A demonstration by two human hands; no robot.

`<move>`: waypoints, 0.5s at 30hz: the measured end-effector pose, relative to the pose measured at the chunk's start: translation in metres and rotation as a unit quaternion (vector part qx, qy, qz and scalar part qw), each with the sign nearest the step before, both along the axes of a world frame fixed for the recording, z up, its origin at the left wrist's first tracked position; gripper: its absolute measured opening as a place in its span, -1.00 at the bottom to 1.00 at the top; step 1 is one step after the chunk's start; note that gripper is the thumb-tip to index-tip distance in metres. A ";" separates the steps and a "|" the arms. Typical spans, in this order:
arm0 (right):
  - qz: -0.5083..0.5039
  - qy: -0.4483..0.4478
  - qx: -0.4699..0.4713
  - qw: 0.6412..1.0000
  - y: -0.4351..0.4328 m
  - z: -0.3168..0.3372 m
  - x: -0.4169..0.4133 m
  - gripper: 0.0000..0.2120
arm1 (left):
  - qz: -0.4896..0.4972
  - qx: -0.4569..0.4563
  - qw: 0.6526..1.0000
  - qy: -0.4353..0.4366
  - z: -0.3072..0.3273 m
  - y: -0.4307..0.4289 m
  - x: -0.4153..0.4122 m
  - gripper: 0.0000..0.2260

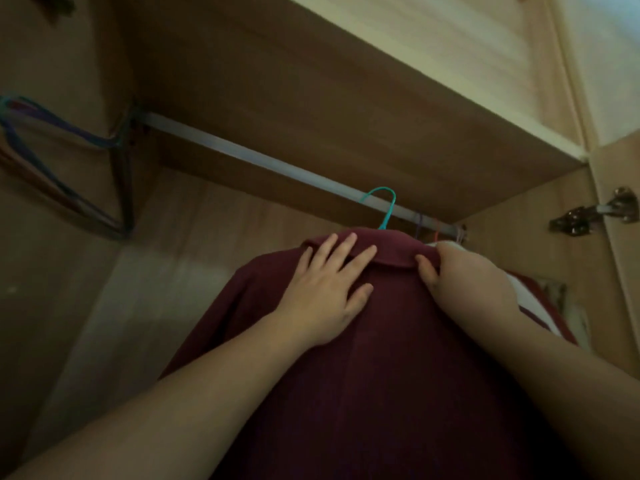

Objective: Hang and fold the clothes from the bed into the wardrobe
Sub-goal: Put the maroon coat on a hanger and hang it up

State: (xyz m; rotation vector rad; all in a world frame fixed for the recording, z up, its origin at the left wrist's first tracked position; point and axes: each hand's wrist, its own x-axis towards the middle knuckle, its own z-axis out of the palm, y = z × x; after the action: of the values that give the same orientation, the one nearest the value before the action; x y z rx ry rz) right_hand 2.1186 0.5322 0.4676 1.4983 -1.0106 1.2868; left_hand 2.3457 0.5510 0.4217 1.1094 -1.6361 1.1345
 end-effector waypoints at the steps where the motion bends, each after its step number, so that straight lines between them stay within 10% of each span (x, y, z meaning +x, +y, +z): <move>1: -0.013 -0.004 -0.001 1.000 -0.004 0.008 -0.002 -0.65 | -0.009 0.009 1.000 0.001 0.008 -0.012 -0.003 -0.42; 15: -0.089 -0.028 0.006 0.996 -0.085 0.077 -0.015 -0.69 | -0.095 0.074 0.993 0.007 0.092 -0.155 -0.026 -0.47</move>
State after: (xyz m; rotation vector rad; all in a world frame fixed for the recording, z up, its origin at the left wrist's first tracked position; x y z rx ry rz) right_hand 2.1037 0.4476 0.5445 1.3547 -1.1634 1.2027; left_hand 2.3195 0.3960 0.5137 1.0259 -1.7969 0.8930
